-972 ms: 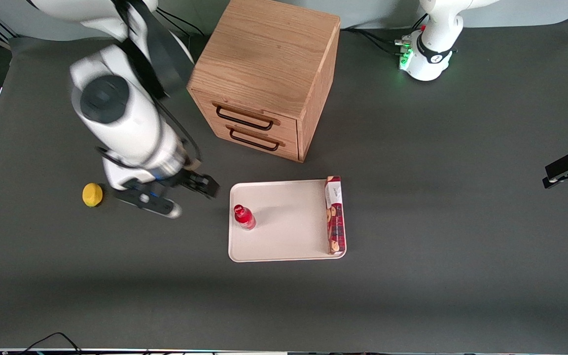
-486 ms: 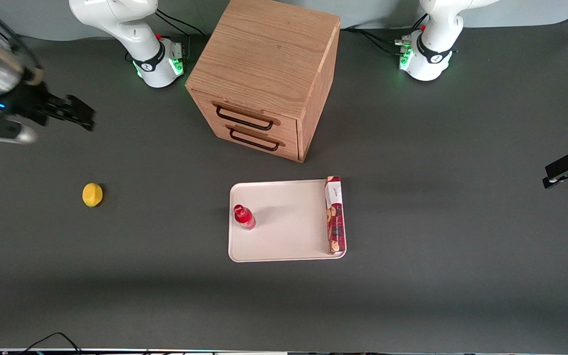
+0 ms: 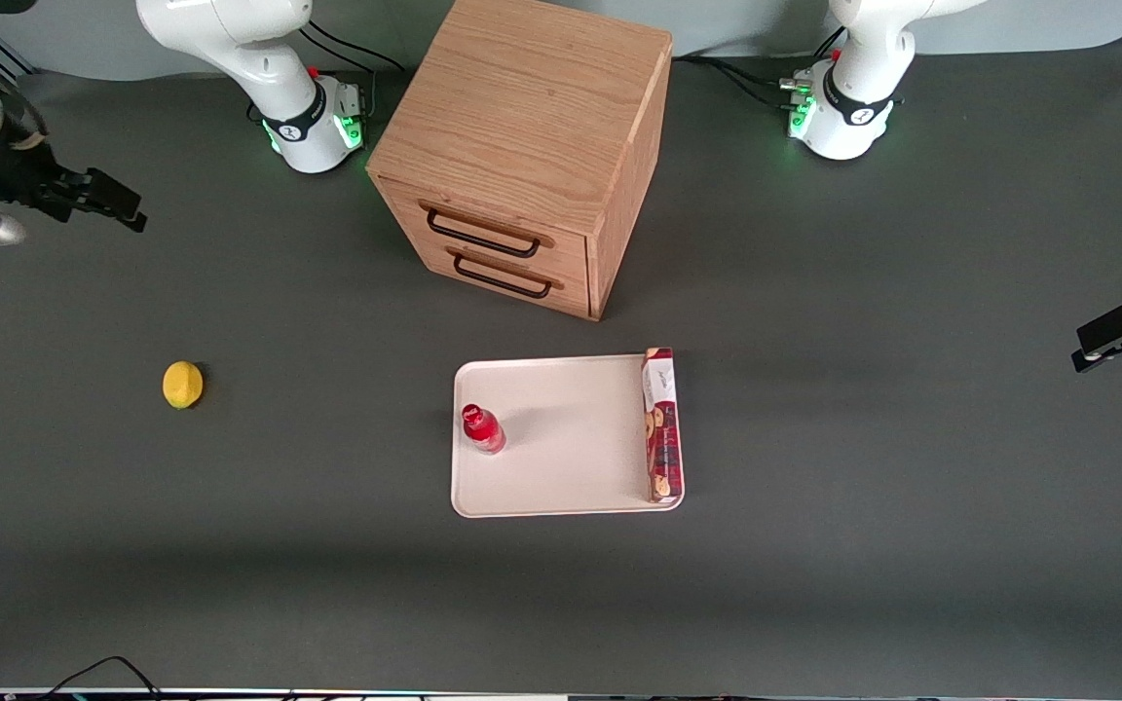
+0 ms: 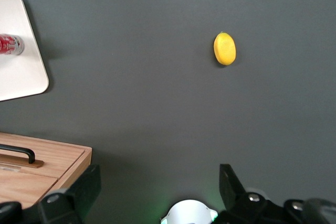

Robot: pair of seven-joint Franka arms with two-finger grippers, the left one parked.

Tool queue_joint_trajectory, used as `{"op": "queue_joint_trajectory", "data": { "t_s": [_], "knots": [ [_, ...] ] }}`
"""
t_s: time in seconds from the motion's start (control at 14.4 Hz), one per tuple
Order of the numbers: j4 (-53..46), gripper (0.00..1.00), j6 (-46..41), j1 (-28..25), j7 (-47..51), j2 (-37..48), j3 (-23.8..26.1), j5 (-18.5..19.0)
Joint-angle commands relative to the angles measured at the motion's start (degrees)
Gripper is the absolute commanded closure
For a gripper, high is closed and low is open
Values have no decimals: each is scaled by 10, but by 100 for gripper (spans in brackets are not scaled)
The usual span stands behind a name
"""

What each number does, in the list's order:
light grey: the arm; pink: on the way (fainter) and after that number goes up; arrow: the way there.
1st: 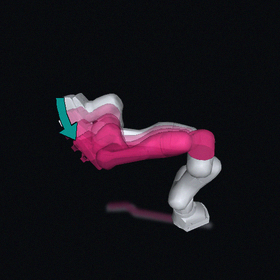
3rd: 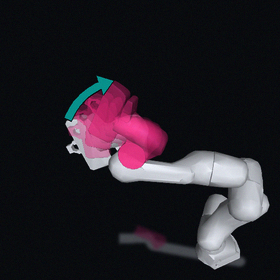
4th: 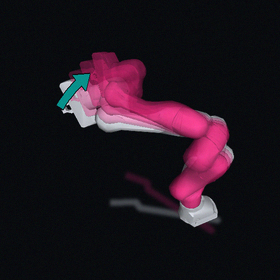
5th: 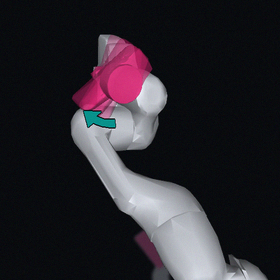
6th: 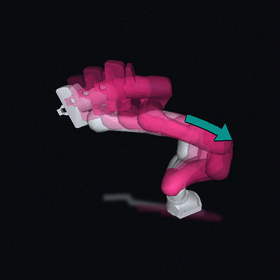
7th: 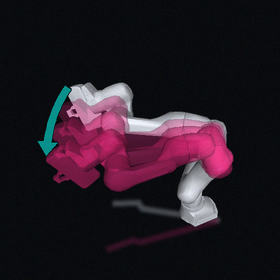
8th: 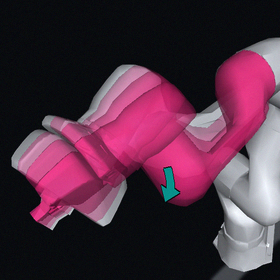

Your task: Place coke bottle on tray

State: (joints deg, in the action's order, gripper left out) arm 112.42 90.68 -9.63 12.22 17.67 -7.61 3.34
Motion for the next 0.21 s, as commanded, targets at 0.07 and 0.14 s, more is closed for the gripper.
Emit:
{"op": "queue_joint_trajectory", "data": {
  "t_s": [0.07,0.14],
  "knots": [
    [-56,0,-4,-4,7,-26,-18,-36],
    [-89,0,-25,-5,4,-51,-27,-36]
  ]
}}
